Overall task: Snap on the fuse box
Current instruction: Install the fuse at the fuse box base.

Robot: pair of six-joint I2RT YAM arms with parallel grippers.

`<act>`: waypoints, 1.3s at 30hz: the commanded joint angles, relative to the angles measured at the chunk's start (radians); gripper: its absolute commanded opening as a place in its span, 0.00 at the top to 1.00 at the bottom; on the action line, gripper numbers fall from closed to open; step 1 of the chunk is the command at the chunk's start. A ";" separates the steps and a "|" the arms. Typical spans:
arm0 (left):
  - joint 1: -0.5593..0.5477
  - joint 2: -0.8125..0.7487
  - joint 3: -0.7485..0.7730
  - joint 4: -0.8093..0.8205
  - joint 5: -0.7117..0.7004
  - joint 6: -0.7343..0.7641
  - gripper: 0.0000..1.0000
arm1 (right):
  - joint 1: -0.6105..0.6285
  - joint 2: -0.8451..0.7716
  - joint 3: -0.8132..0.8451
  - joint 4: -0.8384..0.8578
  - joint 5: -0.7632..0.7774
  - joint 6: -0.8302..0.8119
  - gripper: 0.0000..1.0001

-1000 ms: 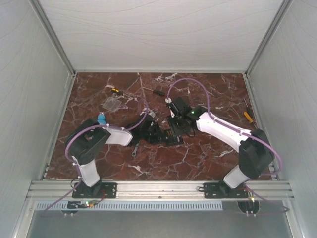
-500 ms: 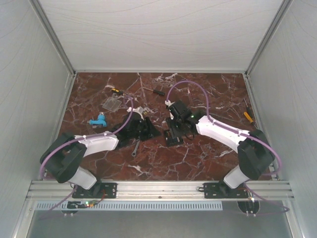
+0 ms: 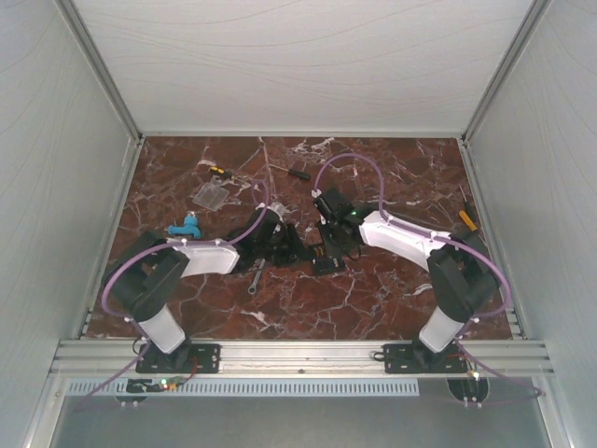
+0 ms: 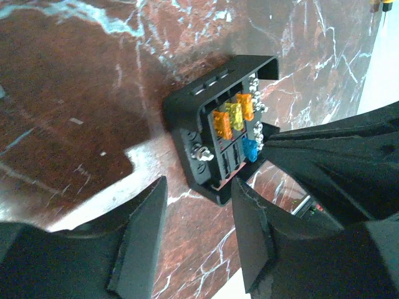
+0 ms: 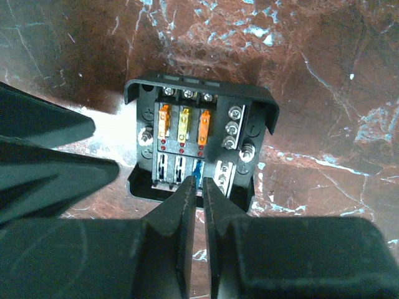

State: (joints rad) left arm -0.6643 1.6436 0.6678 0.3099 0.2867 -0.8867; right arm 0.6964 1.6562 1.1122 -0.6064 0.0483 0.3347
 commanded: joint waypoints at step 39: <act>-0.047 0.183 0.106 0.019 0.035 0.001 0.69 | 0.054 0.232 0.115 -0.154 0.024 -0.052 1.00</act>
State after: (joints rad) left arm -0.6956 1.7973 0.7544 0.3199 0.3298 -0.8825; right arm 0.7246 1.8561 1.3045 -0.7921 0.0895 0.2981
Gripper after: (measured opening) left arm 0.312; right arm 0.002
